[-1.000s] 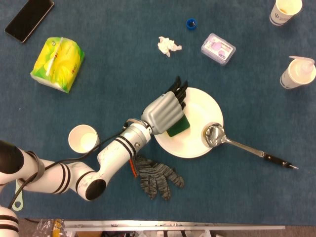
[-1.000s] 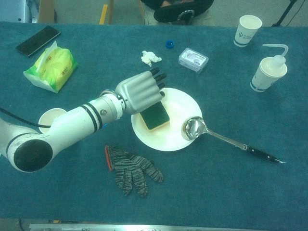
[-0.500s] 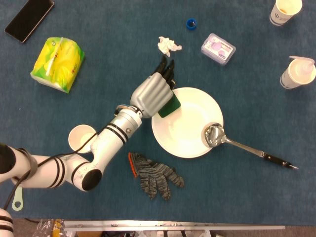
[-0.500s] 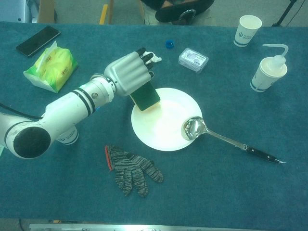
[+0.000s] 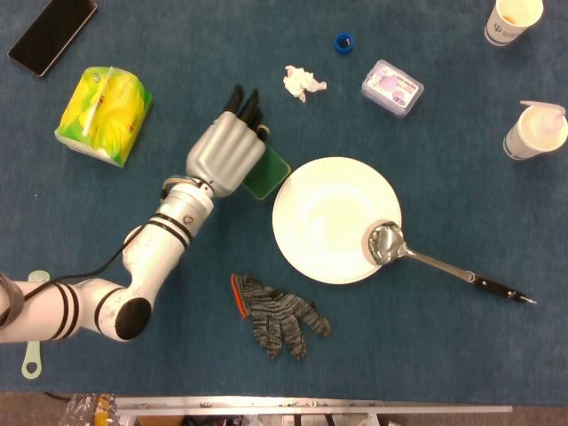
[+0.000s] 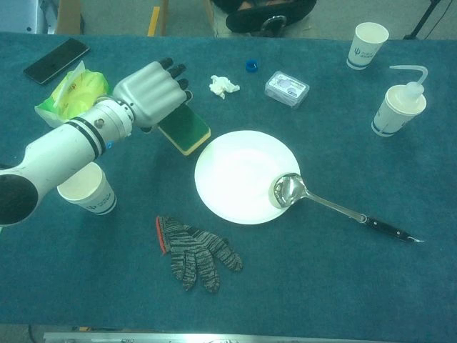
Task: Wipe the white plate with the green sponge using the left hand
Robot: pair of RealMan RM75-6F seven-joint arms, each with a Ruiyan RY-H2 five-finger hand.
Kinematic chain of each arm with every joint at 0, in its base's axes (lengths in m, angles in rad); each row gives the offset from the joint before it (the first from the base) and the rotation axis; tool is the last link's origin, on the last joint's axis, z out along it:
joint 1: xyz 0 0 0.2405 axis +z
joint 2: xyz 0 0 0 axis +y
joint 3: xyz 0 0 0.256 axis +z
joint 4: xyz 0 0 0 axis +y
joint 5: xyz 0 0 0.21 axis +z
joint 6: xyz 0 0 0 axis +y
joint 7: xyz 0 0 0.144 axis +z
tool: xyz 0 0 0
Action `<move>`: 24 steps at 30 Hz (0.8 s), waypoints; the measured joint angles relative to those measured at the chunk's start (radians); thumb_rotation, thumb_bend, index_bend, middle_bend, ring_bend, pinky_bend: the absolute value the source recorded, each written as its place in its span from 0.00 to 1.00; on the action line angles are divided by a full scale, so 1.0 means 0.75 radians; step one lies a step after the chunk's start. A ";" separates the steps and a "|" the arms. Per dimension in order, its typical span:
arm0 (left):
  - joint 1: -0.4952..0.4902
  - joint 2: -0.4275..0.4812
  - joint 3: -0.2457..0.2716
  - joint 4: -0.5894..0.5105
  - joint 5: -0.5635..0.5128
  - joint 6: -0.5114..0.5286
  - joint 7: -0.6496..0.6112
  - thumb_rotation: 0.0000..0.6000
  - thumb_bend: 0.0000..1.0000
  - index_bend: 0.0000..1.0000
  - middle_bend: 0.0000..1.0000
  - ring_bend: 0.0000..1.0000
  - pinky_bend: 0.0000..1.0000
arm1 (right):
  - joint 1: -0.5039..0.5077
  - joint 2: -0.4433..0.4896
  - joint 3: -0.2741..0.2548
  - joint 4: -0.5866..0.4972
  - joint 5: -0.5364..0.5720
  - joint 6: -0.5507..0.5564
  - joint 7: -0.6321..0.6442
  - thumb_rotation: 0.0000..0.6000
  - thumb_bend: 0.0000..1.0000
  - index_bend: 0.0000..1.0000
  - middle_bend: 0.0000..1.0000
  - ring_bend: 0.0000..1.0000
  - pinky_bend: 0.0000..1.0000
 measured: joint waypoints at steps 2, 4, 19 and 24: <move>0.009 0.014 0.003 -0.004 -0.045 -0.009 -0.002 1.00 0.29 0.22 0.18 0.04 0.08 | 0.000 0.001 0.000 -0.006 -0.003 0.004 -0.005 1.00 0.26 0.30 0.29 0.20 0.32; 0.016 0.028 0.005 -0.010 -0.093 -0.016 -0.004 1.00 0.29 0.09 0.15 0.03 0.08 | -0.001 0.004 0.000 -0.012 -0.004 0.007 -0.011 1.00 0.26 0.30 0.29 0.20 0.32; 0.119 0.170 -0.027 -0.074 -0.080 0.019 -0.307 1.00 0.29 0.06 0.13 0.02 0.08 | 0.003 0.018 0.008 -0.022 0.017 -0.003 -0.018 1.00 0.26 0.30 0.29 0.20 0.32; 0.196 0.250 -0.038 -0.108 0.009 0.057 -0.504 1.00 0.29 0.11 0.16 0.03 0.08 | 0.000 0.022 0.011 -0.026 0.032 -0.007 -0.034 1.00 0.26 0.30 0.29 0.20 0.32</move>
